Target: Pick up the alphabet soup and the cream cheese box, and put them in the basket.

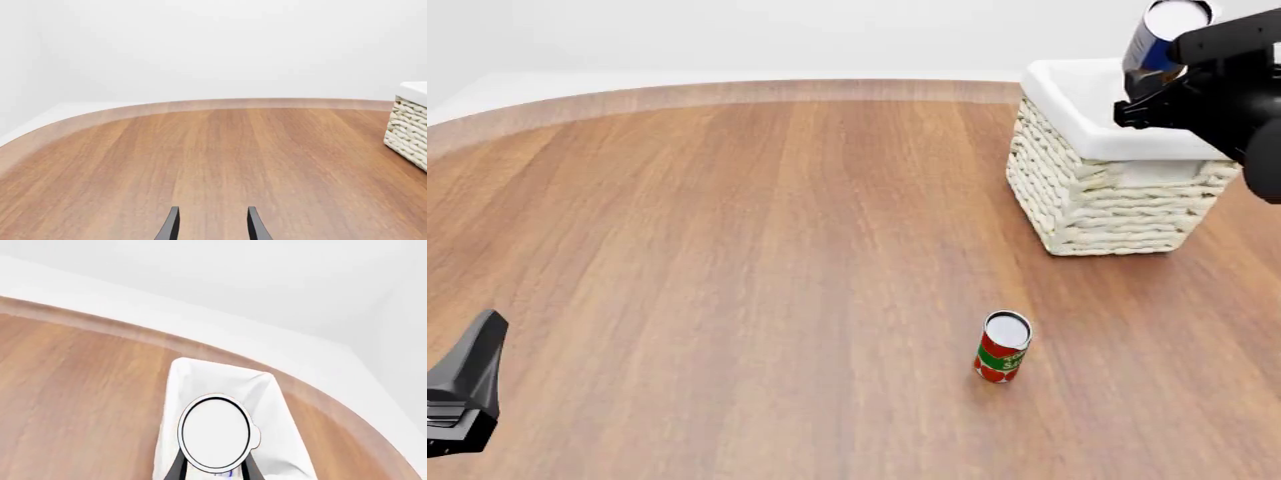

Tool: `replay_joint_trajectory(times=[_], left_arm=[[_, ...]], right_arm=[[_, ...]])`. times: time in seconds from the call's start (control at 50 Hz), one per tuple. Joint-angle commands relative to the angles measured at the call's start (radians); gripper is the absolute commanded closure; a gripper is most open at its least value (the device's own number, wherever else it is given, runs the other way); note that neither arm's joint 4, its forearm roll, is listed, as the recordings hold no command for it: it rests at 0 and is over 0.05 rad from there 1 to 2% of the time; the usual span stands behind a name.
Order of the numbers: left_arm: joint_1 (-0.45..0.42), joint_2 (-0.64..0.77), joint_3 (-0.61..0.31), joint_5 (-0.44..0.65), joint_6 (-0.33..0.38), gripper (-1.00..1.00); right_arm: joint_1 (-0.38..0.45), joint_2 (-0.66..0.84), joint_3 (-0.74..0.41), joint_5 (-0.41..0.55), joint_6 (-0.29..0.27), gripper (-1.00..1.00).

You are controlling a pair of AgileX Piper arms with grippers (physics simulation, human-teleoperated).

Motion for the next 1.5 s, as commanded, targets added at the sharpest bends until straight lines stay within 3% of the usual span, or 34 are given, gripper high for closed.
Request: replay_joint_trajectory(times=[0.02, 0.58, 1.5], left_arm=[[0.000, 0.000, 0.000, 0.000, 0.000, -1.00], [0.000, 0.000, 0.000, 0.000, 0.000, -1.00], [0.000, 0.000, 0.000, 0.000, 0.000, -1.00]], right_arm=[[-0.017, 0.101, -0.150, 0.040, 0.011, 1.00], [-0.051, 0.238, -0.363, 0.197, 0.011, 1.00], [-0.076, 0.359, -0.506, 0.381, 0.003, 1.00]])
